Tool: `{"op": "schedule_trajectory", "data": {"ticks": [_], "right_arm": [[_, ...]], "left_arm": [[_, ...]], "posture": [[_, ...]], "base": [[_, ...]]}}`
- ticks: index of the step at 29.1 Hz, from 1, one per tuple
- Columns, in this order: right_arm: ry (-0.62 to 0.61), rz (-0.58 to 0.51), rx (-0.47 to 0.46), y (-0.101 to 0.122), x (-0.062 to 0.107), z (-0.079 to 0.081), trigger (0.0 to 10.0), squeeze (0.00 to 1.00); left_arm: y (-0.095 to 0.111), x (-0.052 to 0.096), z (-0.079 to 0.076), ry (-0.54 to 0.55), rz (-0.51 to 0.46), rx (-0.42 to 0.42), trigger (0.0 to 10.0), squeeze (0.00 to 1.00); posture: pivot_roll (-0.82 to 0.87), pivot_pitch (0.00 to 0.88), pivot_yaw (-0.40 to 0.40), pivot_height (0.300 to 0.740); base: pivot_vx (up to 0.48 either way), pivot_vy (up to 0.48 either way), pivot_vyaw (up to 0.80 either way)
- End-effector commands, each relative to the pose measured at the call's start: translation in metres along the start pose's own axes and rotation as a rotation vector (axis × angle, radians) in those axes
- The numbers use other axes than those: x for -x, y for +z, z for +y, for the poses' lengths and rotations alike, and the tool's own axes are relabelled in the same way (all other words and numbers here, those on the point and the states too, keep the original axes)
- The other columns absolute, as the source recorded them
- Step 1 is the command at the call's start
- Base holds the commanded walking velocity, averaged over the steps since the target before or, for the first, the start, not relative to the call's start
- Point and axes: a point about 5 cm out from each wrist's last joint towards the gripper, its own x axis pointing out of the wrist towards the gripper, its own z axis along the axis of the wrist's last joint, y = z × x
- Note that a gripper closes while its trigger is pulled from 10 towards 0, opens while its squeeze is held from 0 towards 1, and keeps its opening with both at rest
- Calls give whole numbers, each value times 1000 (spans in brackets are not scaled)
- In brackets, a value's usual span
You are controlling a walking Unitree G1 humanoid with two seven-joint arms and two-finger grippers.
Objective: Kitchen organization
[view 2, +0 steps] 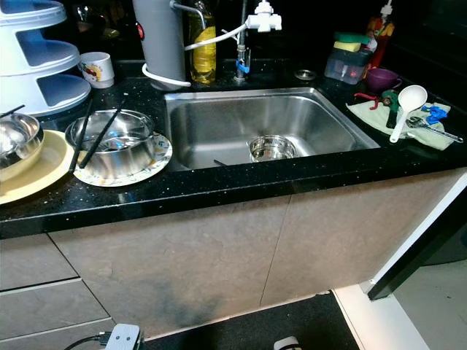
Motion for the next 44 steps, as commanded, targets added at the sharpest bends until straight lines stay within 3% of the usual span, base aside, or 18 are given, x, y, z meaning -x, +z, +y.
{"op": "schedule_trajectory", "data": {"ticks": [1, 7, 8, 9, 10, 11, 12, 13, 16, 17, 20, 27, 28, 29, 32, 40, 43, 44], "right_arm": [[22, 46, -10, -14, 1, 6, 10000, 0], [22, 46, -12, -19, 2, 6, 10000, 0], [22, 44, -14, -19, 3, 7, 10000, 0], [22, 44, -14, -19, 3, 7, 10000, 0], [23, 42, -16, -19, 3, 7, 10000, 0], [24, 29, -18, -16, 2, 8, 10000, 0], [24, 29, -18, -16, 2, 8, 10000, 0], [26, 14, -19, -10, 1, 10, 10000, 0], [35, -9, -33, -2, -1, 12, 10000, 0], [46, -31, -44, 8, -3, 14, 10000, 0], [58, -37, -113, 16, -5, 16, 10000, 0], [103, -54, -191, 34, -7, 20, 10000, 0], [118, -65, -206, 39, -7, 21, 10000, 631], [150, -85, -245, 49, -8, 21, 10000, 1000], [182, -111, -292, 59, -7, 22, 10000, 1000], [284, -143, -268, 73, -7, 32, 10000, 1000], [276, -202, -200, 81, -6, 32, 10000, 1000], [267, -247, -130, 86, -5, 32, 10000, 1000]], "left_arm": [[-6, 2, 3, 8, 19, -14, 10000, 0], [-5, 2, 4, 10, 7, -62, 10000, 0], [2, 1, 0, -38, -25, -166, 10000, 0], [2, 1, 0, -38, -25, -166, 10000, 0], [6, 0, -4, -74, -48, -241, 10000, 0], [13, -1, -21, -194, -99, -517, 10000, 0], [13, -1, -21, -194, -99, -517, 10000, 0], [13, -1, -31, -259, -107, -675, 10000, 0], [13, 0, -40, -314, -122, -753, 10000, 0], [16, 1, -48, -358, -167, -827, 10000, 0], [22, 3, -60, -425, -236, -917, 10000, 0], [26, 7, -70, -509, -332, -1081, 10000, 0], [26, 8, -72, -521, -352, -1123, 10000, 0], [26, 9, -73, -534, -382, -1183, 10000, 0], [27, 10, -74, -533, -417, -1211, 10000, 0], [35, 12, -78, -544, -485, -1183, 10000, 0], [37, 13, -80, -563, -503, -1168, 10000, 0], [38, 14, -82, -575, -511, -1150, 10000, 0]], "posture": [[-33, 89, -57, 740], [-34, 77, -61, 740], [-34, 74, -60, 740], [-34, 74, -60, 740], [-31, 72, -60, 740], [-26, 74, -53, 740], [-26, 74, -53, 740], [-25, 77, -54, 740], [-25, 78, -55, 740], [-32, 76, -54, 740], [-36, 77, -56, 740], [-37, 75, -61, 740], [-37, 75, -61, 740], [-37, 76, -66, 740], [-36, 78, -73, 740], [-40, 89, -74, 740], [-40, 89, -73, 740], [-40, 89, -73, 740]], "base": [[0, 0, 0], [0, 0, 0], [0, 0, 0], [0, 0, 0], [0, 0, 0], [0, 0, 0], [0, 0, 0], [0, 0, 0], [0, 0, 0], [0, 0, 0], [0, 0, 0], [0, 0, 0], [0, 0, 0], [0, 0, 0], [0, 0, 0], [0, 0, 0], [0, 0, 0], [0, 0, 0]]}}
